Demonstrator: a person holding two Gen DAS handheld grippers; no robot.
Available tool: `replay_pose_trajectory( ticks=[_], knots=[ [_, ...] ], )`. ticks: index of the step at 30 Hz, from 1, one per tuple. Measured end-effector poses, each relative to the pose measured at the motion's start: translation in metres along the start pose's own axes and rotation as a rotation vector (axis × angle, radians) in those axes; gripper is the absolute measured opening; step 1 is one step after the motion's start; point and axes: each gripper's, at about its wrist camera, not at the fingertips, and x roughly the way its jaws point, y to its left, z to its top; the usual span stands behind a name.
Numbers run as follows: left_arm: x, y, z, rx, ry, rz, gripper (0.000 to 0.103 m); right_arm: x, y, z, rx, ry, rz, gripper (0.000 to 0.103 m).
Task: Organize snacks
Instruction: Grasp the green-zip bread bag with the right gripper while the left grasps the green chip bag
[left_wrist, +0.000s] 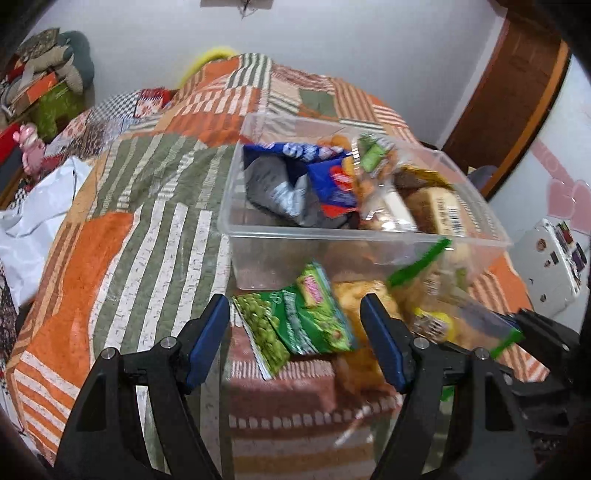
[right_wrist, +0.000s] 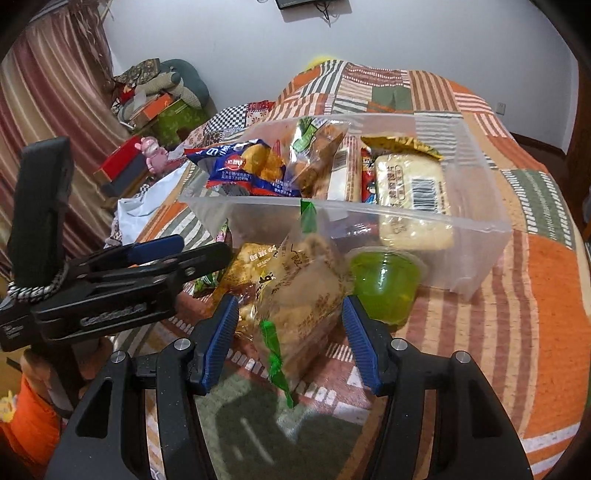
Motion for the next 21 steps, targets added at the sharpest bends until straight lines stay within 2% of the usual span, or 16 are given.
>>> replay_pose_trajectory(
  ticks=[5, 7, 11, 21],
  knots=[
    [0.004, 0.017, -0.007, -0.030, 0.018, 0.006, 0.073, 0.000, -0.006, -0.001, 0.027, -0.005, 0.014, 0.055],
    [0.003, 0.024, -0.013, -0.029, 0.024, 0.010, 0.073, 0.001, -0.009, 0.000, 0.042, -0.004, 0.026, 0.049],
    [0.000, 0.036, -0.024, -0.043, 0.049, 0.022, 0.073, -0.001, -0.009, -0.002, 0.039, -0.013, 0.018, 0.047],
    [0.011, 0.024, -0.013, -0.015, 0.055, 0.006, 0.073, 0.004, -0.007, 0.002, 0.023, 0.002, 0.016, 0.048]
  ],
)
